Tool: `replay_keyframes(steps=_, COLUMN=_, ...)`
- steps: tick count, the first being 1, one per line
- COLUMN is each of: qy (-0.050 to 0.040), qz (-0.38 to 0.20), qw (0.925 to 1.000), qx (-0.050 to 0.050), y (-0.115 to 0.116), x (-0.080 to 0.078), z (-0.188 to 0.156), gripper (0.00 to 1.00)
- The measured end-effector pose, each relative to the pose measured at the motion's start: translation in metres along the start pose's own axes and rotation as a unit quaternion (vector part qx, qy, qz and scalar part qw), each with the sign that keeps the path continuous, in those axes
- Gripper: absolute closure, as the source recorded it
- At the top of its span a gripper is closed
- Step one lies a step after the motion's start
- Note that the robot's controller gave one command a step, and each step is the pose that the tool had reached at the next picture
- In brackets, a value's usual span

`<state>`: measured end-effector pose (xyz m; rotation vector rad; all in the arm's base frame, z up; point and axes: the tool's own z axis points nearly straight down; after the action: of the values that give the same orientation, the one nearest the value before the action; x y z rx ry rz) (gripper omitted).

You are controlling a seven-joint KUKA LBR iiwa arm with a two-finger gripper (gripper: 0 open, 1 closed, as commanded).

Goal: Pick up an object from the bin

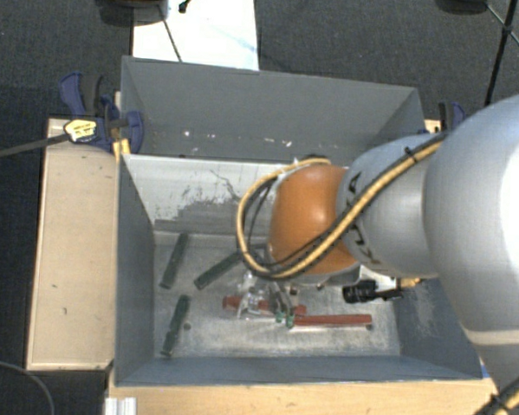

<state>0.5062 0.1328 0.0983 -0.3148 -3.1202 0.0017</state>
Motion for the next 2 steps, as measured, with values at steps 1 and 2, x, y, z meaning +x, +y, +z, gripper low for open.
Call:
replay_keyframes(steps=1, qy=-0.0017, qz=0.000, qw=1.0000, qx=-0.001, y=0.000, x=-0.001, z=-0.019, gripper=1.00)
replay_keyframes(steps=2, qy=-0.0037, qz=0.000, qw=1.0000, qx=-0.002, y=0.001, x=-0.002, z=-0.036, gripper=1.00)
